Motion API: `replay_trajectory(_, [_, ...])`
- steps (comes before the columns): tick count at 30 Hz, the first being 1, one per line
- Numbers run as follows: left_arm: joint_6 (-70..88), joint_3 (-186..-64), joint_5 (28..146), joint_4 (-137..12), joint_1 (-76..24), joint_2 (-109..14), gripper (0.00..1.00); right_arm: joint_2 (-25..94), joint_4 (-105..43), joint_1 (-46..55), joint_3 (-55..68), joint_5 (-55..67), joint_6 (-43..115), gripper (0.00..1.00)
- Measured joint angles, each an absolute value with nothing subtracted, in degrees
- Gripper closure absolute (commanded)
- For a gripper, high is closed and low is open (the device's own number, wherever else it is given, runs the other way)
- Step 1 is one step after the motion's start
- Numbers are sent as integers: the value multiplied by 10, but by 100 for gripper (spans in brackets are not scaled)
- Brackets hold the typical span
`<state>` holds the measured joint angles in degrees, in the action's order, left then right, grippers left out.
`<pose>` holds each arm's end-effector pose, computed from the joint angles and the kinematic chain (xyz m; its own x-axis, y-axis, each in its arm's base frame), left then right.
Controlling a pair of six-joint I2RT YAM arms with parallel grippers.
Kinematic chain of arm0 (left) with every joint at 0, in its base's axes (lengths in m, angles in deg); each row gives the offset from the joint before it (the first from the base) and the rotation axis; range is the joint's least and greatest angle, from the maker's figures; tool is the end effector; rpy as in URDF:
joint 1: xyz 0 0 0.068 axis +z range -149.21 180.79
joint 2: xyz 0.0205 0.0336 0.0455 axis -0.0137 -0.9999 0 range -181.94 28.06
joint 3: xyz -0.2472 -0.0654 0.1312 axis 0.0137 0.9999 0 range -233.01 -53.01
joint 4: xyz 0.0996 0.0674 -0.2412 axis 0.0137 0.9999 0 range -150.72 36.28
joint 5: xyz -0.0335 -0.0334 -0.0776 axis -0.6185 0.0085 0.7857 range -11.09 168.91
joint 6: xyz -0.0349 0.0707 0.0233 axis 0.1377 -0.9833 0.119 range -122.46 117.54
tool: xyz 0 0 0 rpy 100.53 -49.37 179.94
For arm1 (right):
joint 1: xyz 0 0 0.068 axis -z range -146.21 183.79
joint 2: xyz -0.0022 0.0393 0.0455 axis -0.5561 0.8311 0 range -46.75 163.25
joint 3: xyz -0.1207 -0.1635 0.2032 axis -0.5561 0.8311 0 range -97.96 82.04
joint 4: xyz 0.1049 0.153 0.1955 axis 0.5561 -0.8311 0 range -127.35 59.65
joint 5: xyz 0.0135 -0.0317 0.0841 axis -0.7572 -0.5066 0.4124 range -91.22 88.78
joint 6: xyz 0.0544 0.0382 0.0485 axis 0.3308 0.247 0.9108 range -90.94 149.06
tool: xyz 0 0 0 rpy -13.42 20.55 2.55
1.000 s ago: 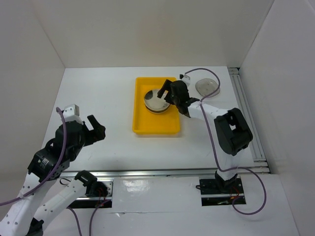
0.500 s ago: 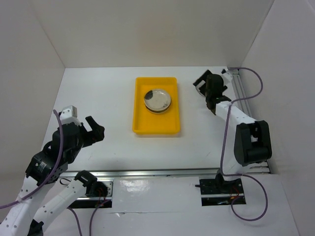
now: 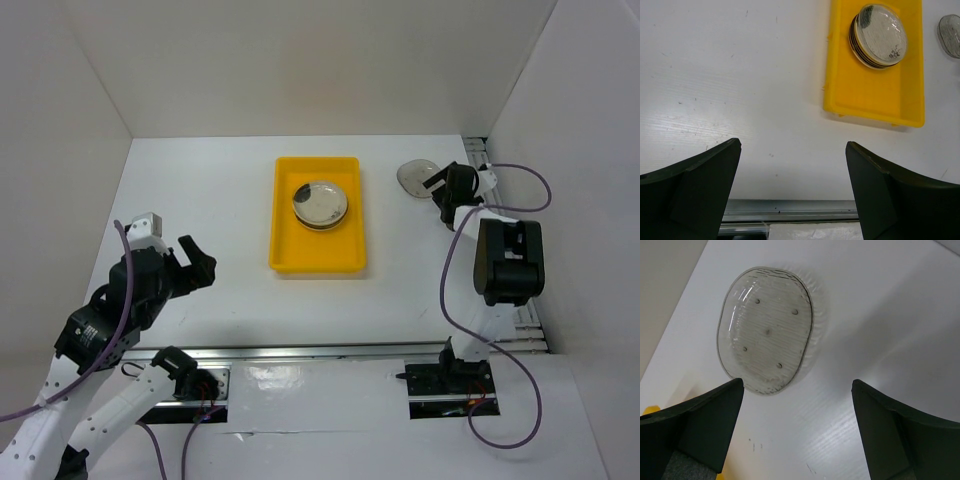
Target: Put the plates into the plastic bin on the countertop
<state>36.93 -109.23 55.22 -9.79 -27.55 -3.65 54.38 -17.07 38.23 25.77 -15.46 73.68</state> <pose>0.1134 -0.0285 0.3579 -0.3775 -0.4567 -0.8056 -0.1574 0.8889 -0.4302 0.4154 -0.0499 0.1759 -0.1720 0.6963 -0.6969 0.5688 0.6478 0.5068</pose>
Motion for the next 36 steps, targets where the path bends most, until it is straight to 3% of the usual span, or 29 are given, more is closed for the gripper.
replay_trajectory(6, [367,-1092,552,-99,-276,-36,1,648,-171,385,176,-124,738,17])
replay_trajectory(11, [367,-1092,552,-99,-276,-36,1,691,-176,386,141,-115,738,35])
replay_trajectory(18, [367,-1092,552,-99,-276,-36,1,721,-210,386,99,-120,737,53])
replay_trajectory(20, [367,-1092,552,-99,-276,-36,1,728,-217,385,88,-122,738,65])
replay_trajectory(26, [367,-1092,552,-100,-276,-28,1,751,-256,385,49,-128,740,88])
replay_trajectory(27, [367,-1092,552,-100,-276,-27,1,758,-266,385,35,-128,742,98])
replay_trajectory(32, [367,-1092,552,-100,-276,-25,1,768,-294,385,7,-113,747,100])
replay_trajectory(36, [367,-1091,552,-101,-276,-24,1,712,-262,382,86,-107,754,100])
